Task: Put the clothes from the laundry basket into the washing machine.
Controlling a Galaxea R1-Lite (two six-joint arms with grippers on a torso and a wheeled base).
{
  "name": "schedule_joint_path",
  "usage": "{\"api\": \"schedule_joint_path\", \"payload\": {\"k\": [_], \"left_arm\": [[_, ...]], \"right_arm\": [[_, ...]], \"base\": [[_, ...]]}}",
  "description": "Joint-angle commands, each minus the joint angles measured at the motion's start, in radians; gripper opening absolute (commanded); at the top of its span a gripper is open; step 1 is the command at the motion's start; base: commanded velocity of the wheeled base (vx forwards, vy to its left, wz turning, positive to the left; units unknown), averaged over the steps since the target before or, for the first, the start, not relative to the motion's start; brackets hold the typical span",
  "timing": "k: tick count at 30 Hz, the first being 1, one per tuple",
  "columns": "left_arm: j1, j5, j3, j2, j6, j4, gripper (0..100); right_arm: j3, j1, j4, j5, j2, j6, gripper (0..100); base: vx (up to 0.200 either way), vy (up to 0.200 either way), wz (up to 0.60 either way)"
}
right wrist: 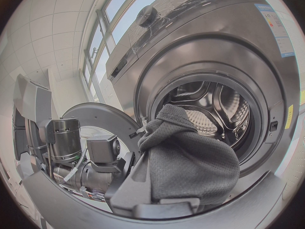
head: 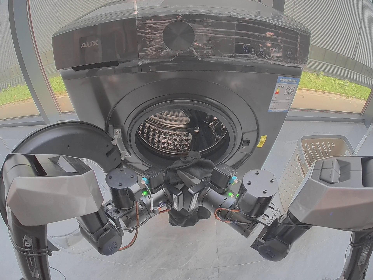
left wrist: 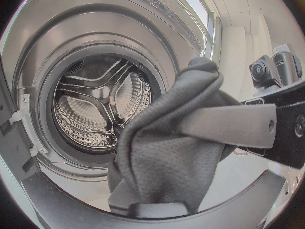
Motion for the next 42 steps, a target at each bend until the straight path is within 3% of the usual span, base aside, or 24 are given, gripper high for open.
{"api": "schedule_joint_path", "payload": {"k": [1,6,7,9,12,13,15,20,27,29,34,42], "left_arm": [[0.0,0.003,0.004,-0.011,-0.001,-0.005,0],[0.0,0.005,0.003,-0.014,-0.001,-0.005,0],[0.0,0.005,0.001,-0.014,-0.001,-0.005,0],[0.0,0.006,0.0,-0.014,-0.003,-0.005,0],[0.015,0.065,-0.027,-0.023,-0.021,-0.005,0],[0.015,0.068,-0.028,-0.025,-0.021,-0.005,0],[0.02,0.115,-0.045,-0.039,-0.044,-0.005,0],[0.02,0.144,0.007,-0.134,-0.046,-0.002,0],[-0.011,0.356,0.176,-0.279,-0.059,-0.002,0],[-0.013,0.361,0.197,-0.298,-0.067,0.0,0],[-0.083,0.376,0.217,-0.308,-0.036,-0.002,0],[-0.103,0.378,0.22,-0.295,-0.039,-0.002,0]], "right_arm": [[0.002,-0.002,0.001,0.0,0.007,0.012,0],[0.006,-0.005,0.001,-0.001,0.007,0.028,0],[0.014,-0.006,0.001,-0.001,0.006,0.028,100],[0.037,-0.009,0.001,-0.001,0.001,0.026,100],[0.187,-0.009,0.004,0.0,-0.03,0.014,100],[0.195,-0.009,0.005,0.0,-0.031,0.012,100],[0.358,-0.003,0.011,0.005,-0.048,-0.002,100],[0.516,0.012,0.001,0.006,-0.03,-0.002,100],[0.577,-0.042,0.001,0.005,-0.093,0.001,100],[0.599,-0.083,0.002,0.006,-0.126,-0.002,100],[0.665,-0.154,0.001,0.015,-0.2,0.001,100],[0.671,-0.204,0.001,0.003,-0.211,0.0,100]], "base": [[0.0,0.0,0.0],[0.0,0.0,0.0],[0.0,0.0,0.0],[0.0,0.0,0.0],[0.0,0.0,0.0],[0.0,0.0,0.0],[0.0,0.0,0.0],[0.0,0.0,0.0],[0.0,0.0,0.0],[0.0,0.0,0.0],[0.0,0.0,0.0],[0.0,0.0,0.0]]}}
